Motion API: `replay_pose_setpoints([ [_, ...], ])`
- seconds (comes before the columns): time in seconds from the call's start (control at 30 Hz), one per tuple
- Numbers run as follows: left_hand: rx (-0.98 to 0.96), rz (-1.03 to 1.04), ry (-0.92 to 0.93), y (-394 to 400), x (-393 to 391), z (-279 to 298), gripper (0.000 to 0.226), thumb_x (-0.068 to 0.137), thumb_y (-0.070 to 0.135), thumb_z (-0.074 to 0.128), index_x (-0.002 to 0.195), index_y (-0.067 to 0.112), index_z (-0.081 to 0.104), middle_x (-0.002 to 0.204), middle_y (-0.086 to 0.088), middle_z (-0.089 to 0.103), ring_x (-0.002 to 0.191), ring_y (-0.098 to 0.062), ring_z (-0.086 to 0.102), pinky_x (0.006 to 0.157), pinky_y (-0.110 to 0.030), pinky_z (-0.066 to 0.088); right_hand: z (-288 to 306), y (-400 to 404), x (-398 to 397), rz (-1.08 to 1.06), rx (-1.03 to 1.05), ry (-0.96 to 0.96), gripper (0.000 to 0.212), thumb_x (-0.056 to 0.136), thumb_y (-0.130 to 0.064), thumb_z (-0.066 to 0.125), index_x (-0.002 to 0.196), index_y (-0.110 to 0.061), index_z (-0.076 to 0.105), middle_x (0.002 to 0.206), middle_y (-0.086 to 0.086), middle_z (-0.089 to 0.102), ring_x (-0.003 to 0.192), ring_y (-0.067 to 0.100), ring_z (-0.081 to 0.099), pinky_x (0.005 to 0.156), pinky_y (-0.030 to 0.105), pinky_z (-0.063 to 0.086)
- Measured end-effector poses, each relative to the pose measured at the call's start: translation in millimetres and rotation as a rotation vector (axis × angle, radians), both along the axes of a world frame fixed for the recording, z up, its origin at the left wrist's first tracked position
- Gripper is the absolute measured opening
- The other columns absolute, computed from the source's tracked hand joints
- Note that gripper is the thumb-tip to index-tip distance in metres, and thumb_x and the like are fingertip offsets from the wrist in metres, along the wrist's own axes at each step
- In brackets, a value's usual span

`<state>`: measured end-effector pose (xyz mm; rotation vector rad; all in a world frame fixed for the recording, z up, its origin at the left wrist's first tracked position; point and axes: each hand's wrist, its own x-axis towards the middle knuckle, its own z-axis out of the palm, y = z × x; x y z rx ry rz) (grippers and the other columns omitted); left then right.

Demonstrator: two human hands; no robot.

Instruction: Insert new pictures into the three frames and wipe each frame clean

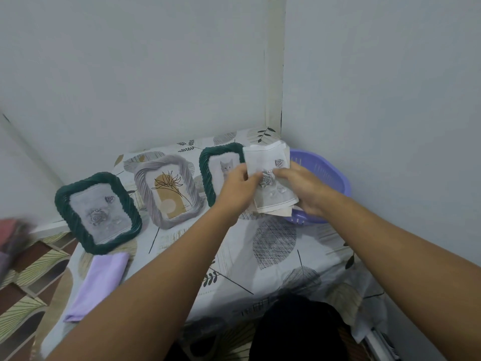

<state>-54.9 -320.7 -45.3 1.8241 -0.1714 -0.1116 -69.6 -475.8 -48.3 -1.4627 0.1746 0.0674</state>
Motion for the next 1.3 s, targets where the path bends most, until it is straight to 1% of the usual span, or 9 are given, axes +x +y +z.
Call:
replay_pose_setpoints([
  [0.2, 0.183, 0.015, -0.087, -26, 13, 12, 0.034, 0.096, 0.044, 0.065, 0.119, 0.021, 0.057, 0.107, 0.004, 0.065, 0.094, -0.016, 0.064, 0.085, -0.040, 0.055, 5, -30, 11, -0.149, -0.119, -0.025, 0.028, 0.097, -0.001, 0.054, 0.115, -0.017, 0.068, 0.108, 0.013, 0.076, 0.098, 0.031, 0.074, 0.087, 0.051, 0.061],
  [0.33, 0.436, 0.072, -0.010, -27, 23, 2, 0.044, 0.101, 0.044, 0.057, 0.126, 0.008, 0.054, 0.116, -0.011, 0.063, 0.093, -0.023, 0.059, 0.076, -0.037, 0.047, 5, -61, 20, -0.279, -0.259, 0.037, 0.026, 0.097, 0.002, 0.051, 0.109, -0.016, 0.066, 0.102, 0.010, 0.074, 0.083, 0.023, 0.072, 0.064, 0.032, 0.061],
  [0.5, 0.542, 0.008, 0.163, -27, 35, -16, 0.027, 0.097, 0.028, 0.062, 0.093, 0.002, 0.067, 0.082, -0.014, 0.068, 0.064, -0.026, 0.059, 0.065, -0.037, 0.053, -11, -77, 34, -0.160, -0.501, 0.175, 0.029, 0.094, 0.001, 0.052, 0.118, -0.009, 0.065, 0.108, 0.014, 0.071, 0.095, 0.034, 0.070, 0.085, 0.048, 0.060],
  [0.63, 0.448, -0.005, 0.238, -21, 37, -22, 0.031, 0.100, 0.022, 0.064, 0.097, -0.007, 0.073, 0.080, -0.019, 0.074, 0.047, -0.016, 0.056, 0.042, -0.021, 0.042, -24, -73, 47, -0.082, -0.626, 0.261, 0.022, 0.094, -0.001, 0.055, 0.112, -0.006, 0.065, 0.103, 0.018, 0.070, 0.095, 0.038, 0.071, 0.077, 0.044, 0.060],
  [0.8, 0.407, -0.017, 0.279, -16, 36, -19, 0.032, 0.100, 0.018, 0.065, 0.099, -0.013, 0.072, 0.074, -0.019, 0.067, 0.028, -0.006, 0.043, 0.033, -0.013, 0.031, -49, -73, 70, 0.010, -0.779, 0.340, 0.030, 0.087, -0.005, 0.067, 0.116, -0.002, 0.063, 0.107, 0.021, 0.069, 0.102, 0.037, 0.069, 0.090, 0.051, 0.059],
  [0.93, 0.400, -0.023, 0.238, -18, 37, -20, 0.032, 0.100, 0.018, 0.065, 0.100, -0.013, 0.072, 0.074, -0.018, 0.066, 0.026, -0.005, 0.042, 0.033, -0.013, 0.031, -48, -66, 66, 0.088, -1.016, 0.340, 0.032, 0.092, -0.017, 0.071, 0.118, 0.000, 0.063, 0.114, 0.016, 0.068, 0.105, 0.032, 0.065, 0.083, 0.034, 0.052],
  [1.1, 0.417, -0.037, 0.212, -21, 40, -20, 0.029, 0.099, 0.021, 0.066, 0.098, -0.008, 0.073, 0.075, -0.015, 0.069, 0.031, -0.006, 0.047, 0.035, -0.015, 0.033, -44, -73, 60, 0.017, -1.193, 0.249, 0.057, 0.093, -0.037, 0.071, 0.134, -0.003, 0.048, 0.132, 0.016, 0.057, 0.119, 0.033, 0.057, 0.080, 0.034, 0.044],
  [1.2, 0.420, -0.015, 0.165, -17, 30, -21, 0.027, 0.097, 0.029, 0.068, 0.085, 0.005, 0.068, 0.082, -0.015, 0.077, 0.052, -0.014, 0.062, 0.049, -0.023, 0.046, -25, -81, 52, -0.118, -1.141, 0.075, 0.066, 0.090, -0.041, 0.072, 0.140, -0.007, 0.044, 0.138, 0.020, 0.050, 0.119, 0.036, 0.055, 0.087, 0.036, 0.046],
  [1.3, 0.342, 0.026, 0.071, -2, 11, -10, 0.027, 0.096, 0.040, 0.068, 0.094, 0.014, 0.060, 0.078, -0.005, 0.077, 0.059, -0.010, 0.068, 0.068, -0.032, 0.060, 11, -81, 25, -0.289, -0.812, -0.196, 0.050, 0.092, -0.034, 0.072, 0.136, -0.018, 0.054, 0.123, 0.010, 0.060, 0.103, 0.028, 0.063, 0.081, 0.033, 0.048],
])
